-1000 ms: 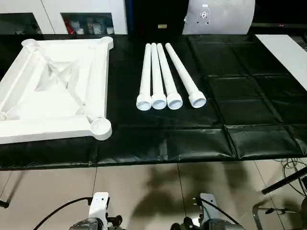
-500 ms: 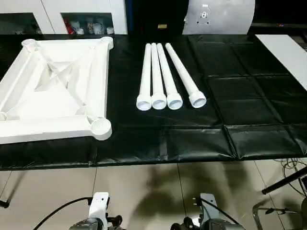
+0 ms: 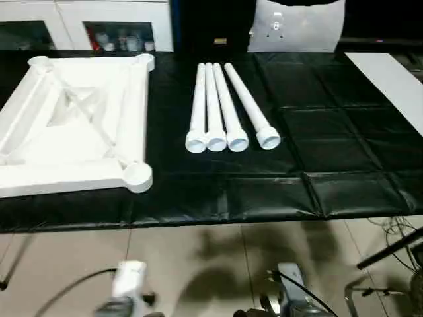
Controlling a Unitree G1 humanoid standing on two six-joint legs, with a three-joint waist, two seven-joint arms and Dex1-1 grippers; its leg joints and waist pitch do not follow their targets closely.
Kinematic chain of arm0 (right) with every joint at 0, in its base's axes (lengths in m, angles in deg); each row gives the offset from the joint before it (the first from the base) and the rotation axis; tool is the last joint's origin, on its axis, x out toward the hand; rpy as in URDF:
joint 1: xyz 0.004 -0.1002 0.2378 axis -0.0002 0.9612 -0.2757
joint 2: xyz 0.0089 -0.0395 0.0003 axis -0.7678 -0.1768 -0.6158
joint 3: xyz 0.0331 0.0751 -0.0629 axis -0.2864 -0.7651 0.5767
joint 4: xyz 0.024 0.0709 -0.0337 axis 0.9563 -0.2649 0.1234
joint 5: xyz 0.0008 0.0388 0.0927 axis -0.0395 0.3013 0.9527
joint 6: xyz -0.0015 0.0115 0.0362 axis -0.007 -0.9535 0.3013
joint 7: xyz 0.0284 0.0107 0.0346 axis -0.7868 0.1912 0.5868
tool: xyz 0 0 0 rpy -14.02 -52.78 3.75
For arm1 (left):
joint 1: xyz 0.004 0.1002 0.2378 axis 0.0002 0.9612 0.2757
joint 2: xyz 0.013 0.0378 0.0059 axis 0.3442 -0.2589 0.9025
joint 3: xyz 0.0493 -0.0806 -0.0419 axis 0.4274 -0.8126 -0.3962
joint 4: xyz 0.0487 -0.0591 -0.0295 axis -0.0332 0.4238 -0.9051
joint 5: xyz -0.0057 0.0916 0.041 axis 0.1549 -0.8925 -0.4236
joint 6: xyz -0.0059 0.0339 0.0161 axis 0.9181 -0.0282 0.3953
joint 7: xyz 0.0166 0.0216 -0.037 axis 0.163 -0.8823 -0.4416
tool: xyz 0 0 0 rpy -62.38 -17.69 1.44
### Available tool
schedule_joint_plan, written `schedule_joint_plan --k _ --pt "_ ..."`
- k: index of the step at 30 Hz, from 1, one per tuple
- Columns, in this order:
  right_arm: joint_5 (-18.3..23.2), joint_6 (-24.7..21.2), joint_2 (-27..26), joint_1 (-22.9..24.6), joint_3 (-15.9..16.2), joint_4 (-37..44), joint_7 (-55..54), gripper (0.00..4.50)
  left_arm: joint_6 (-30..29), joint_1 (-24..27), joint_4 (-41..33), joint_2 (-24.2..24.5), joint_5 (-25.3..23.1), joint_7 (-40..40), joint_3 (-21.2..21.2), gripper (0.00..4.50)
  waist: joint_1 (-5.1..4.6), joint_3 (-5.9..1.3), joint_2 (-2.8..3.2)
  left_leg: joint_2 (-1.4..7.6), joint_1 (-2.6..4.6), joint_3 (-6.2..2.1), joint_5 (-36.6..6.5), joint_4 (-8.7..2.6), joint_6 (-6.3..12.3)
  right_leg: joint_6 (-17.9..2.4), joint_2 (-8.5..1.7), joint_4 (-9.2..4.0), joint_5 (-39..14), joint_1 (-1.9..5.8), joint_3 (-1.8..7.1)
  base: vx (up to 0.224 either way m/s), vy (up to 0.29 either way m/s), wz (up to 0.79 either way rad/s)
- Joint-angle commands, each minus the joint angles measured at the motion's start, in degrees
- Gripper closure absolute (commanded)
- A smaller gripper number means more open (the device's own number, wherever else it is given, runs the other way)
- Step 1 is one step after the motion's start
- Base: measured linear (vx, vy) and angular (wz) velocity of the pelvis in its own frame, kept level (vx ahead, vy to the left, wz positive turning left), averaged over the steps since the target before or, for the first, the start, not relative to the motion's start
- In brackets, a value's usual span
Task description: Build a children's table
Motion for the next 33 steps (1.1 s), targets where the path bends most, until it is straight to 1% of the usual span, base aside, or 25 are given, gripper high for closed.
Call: schedule_joint_plan --k 1,2,3,4,5,6,7,9,10,11,12,13,14,15,16,18,22,25,26,27,29,30,31,32,33 --pt "0.27 3.27 0.07 0.04 -0.06 1.62 3.11 0.00 2.01 0.89 -3.00 -0.59 0.77 3.07 0.11 0.05 0.00 -1.59 0.64 4.15 -0.74 -0.79 -7.21 -4.74 5.55 -15.69 -5.18 -4.07 -6.24 2.12 3.41 0.000 0.000 0.00" --pt "0.01 4.54 0.23 0.22 0.44 2.59 3.76 0.00 2.69 1.58 -4.47 -0.70 1.00 4.03 0.18 0.05 -0.01 -1.87 0.45 4.07 -0.63 -0.78 -6.93 -4.61 5.79 -15.75 -5.14 -3.83 -5.39 2.34 3.40 0.000 0.000 0.00" --pt "-0.06 4.90 0.27 0.27 0.57 2.86 3.94 0.00 2.89 1.71 -4.88 -0.72 1.06 4.29 0.20 0.05 -0.02 -1.00 0.65 4.15 -0.91 -0.79 -7.71 -4.88 6.02 -15.64 -5.11 -4.08 -5.58 2.13 3.45 0.000 0.000 0.00" --pt "-0.38 6.77 0.42 0.65 1.10 4.17 4.23 0.00 3.68 2.60 -6.79 -0.86 1.34 5.49 0.35 0.05 -0.04 -0.93 0.75 4.08 -0.88 -0.80 -7.76 -4.85 5.88 -15.60 -5.17 -4.00 -5.57 2.17 3.47 0.000 0.000 0.00" --pt "-0.98 9.73 0.61 1.50 1.66 5.93 5.05 0.00 4.87 4.29 -9.94 -0.96 1.59 6.83 0.76 0.05 -0.09 -0.34 0.80 4.17 -1.01 -0.85 -8.05 -4.94 5.93 -15.48 -5.23 -4.08 -5.65 1.99 3.52 0.000 0.000 0.00" --pt "-2.47 12.53 1.10 2.59 3.22 8.36 6.78 0.00 6.63 7.49 -15.74 -0.97 1.67 8.45 1.69 0.05 -0.06 -0.18 0.63 4.33 -1.18 -0.96 -8.21 -4.91 6.22 -15.28 -5.41 -4.04 -5.46 2.18 3.56 0.000 0.000 0.00" --pt "-2.47 12.53 1.10 2.59 3.22 8.36 6.78 0.00 6.63 7.49 -15.74 -0.97 1.67 8.45 1.69 0.05 -0.06 -0.18 0.63 4.33 -1.18 -0.96 -8.21 -4.91 6.22 -15.28 -5.41 -4.04 -5.46 2.18 3.56 0.000 0.000 0.00" --pt "-0.21 13.58 1.34 5.40 2.96 14.31 13.07 0.00 6.68 14.50 -27.63 -0.37 2.53 12.55 4.20 0.05 -0.47 0.48 0.46 4.34 -1.77 -0.89 -5.14 -4.59 8.97 -16.16 -5.14 -3.48 -0.86 2.24 3.56 0.000 0.000 0.00" --pt "0.61 13.07 1.50 6.43 3.02 16.55 14.99 0.00 6.62 16.43 -30.78 -0.18 2.97 13.66 4.81 0.05 -0.49 0.35 0.38 4.39 -1.84 -0.83 -3.91 -4.25 9.81 -16.42 -5.07 -3.11 1.62 2.37 3.63 0.000 0.000 0.00" --pt "1.42 12.16 2.07 8.48 3.65 20.59 17.65 0.00 6.17 19.62 -35.85 0.31 3.48 15.22 5.95 0.05 -0.70 0.60 0.42 4.24 -1.86 -0.67 -1.34 -4.15 11.61 -17.07 -4.57 -2.92 4.69 1.98 3.47 0.000 0.000 0.00" --pt "1.42 12.16 2.07 8.48 3.65 20.59 17.65 0.00 6.17 19.62 -35.85 0.31 3.48 15.22 5.95 0.05 -0.54 1.06 0.36 4.58 -2.00 -0.86 -0.89 -4.21 12.68 -17.39 -4.79 -2.75 5.31 1.96 3.45 0.000 0.000 0.00" --pt "1.42 12.16 2.07 8.48 3.65 20.59 17.65 0.00 6.17 19.62 -35.85 0.31 3.48 15.22 5.95 0.05 -0.54 1.06 0.36 4.58 -2.00 -0.86 -0.89 -4.21 12.68 -17.39 -4.79 -2.75 5.31 1.96 3.45 0.000 0.000 0.00" --pt "2.81 10.64 3.89 13.79 5.75 30.46 23.66 0.00 6.65 25.56 -45.27 1.53 3.53 17.62 7.78 0.05 -0.61 2.21 0.07 4.78 -2.06 -0.74 -4.37 -4.80 12.62 -17.07 -4.56 -3.56 -0.05 1.84 3.43 0.000 0.000 0.00" --pt "2.91 10.68 4.55 15.43 6.39 33.32 24.41 0.00 6.43 27.12 -47.92 1.92 3.74 18.34 8.29 0.05 -0.29 2.52 0.27 5.30 -1.94 -0.97 -6.66 -5.16 11.55 -15.71 -4.86 -3.84 -3.44 1.73 3.58 0.000 0.000 0.00" --pt "2.98 10.63 4.68 15.80 6.49 33.95 24.50 0.00 6.32 27.49 -48.56 1.99 3.74 18.45 8.39 0.05 -0.49 2.93 0.27 5.20 -1.88 -0.81 -7.96 -5.38 11.01 -15.44 -4.63 -4.12 -5.32 1.37 3.65 0.000 0.000 0.00" --pt "3.30 9.93 5.27 18.40 6.70 38.14 23.56 0.00 5.15 30.06 -53.23 2.34 3.55 18.96 9.17 0.05 -0.66 3.52 -0.06 5.02 -1.59 -0.98 -12.35 -6.01 7.37 -14.01 -4.69 -4.84 -12.42 1.33 4.05 0.000 0.000 0.00" --pt "2.03 8.00 4.04 18.46 5.58 37.77 20.36 0.00 3.73 30.34 -54.05 1.61 1.96 16.56 8.90 0.05 -0.94 4.00 0.11 4.83 -1.33 -0.97 -11.37 -6.08 5.07 -13.88 -4.83 -4.99 -12.47 1.26 4.27 0.000 0.000 0.00" --pt "0.21 7.04 2.87 17.41 5.27 35.56 17.53 0.00 3.52 29.48 -52.40 1.32 -0.42 13.93 9.09 0.05 -1.17 3.43 0.23 4.46 -1.29 -0.83 -5.61 -5.41 5.67 -14.73 -4.74 -4.17 -4.96 1.65 4.16 0.000 0.000 0.00" --pt "0.04 6.34 2.66 17.49 5.47 36.12 17.11 0.00 2.60 29.45 -52.97 1.35 -0.58 13.58 9.39 0.05 -1.16 3.14 0.44 4.30 -1.31 -0.82 -1.92 -4.94 6.59 -15.69 -4.70 -3.60 -0.10 1.81 4.14 0.000 0.000 0.00" --pt "0.02 5.80 2.58 17.67 5.65 36.82 16.99 0.00 1.81 29.50 -53.56 1.39 -0.52 13.42 9.59 0.05 -1.41 2.76 0.09 3.91 -1.61 -0.67 8.70 -3.56 9.99 -17.39 -4.18 -2.34 13.23 1.57 4.02 0.000 0.000 0.00" --pt "0.14 4.49 2.63 18.10 6.06 38.59 16.54 0.00 0.06 29.57 -54.96 1.50 -0.42 13.07 9.70 0.05 -1.65 2.29 0.04 3.25 -1.88 -0.57 18.97 -2.35 14.87 -19.07 -3.62 -1.16 26.17 1.26 3.58 0.000 0.000 0.00" --pt "0.27 3.61 2.69 18.41 6.38 39.98 16.37 0.00 -0.77 29.65 -55.92 1.49 -0.32 12.73 9.63 0.05 -1.83 1.76 -0.10 2.62 -2.58 -0.63 22.25 -1.46 19.93 -19.99 -3.57 -0.68 32.53 0.96 3.00 0.000 0.000 0.00" --pt "0.58 3.13 2.65 18.56 6.48 41.36 16.27 0.00 -0.83 29.79 -57.00 1.51 0.24 13.27 9.60 0.05 -1.94 1.70 0.10 2.59 -2.61 -0.62 21.15 -1.36 21.03 -20.37 -3.46 -0.76 31.59 0.69 2.82 0.000 0.000 0.00" --pt "0.72 2.63 2.62 18.69 6.51 42.56 16.23 0.00 -0.85 30.02 -58.13 1.50 0.46 13.51 9.55 0.05 -2.08 1.81 0.11 2.79 -2.99 -0.62 16.94 -1.62 22.45 -20.63 -3.34 -1.37 25.86 0.39 2.32 -0.068 0.004 0.03" --pt "0.92 2.48 2.59 18.73 6.50 43.32 16.52 0.00 -0.58 30.26 -58.99 1.45 0.85 13.95 9.46 0.05 -2.15 2.35 0.26 3.19 -2.89 -0.51 6.22 -2.60 21.61 -19.97 -3.55 -2.93 10.43 0.42 1.91 -0.068 0.004 0.03"
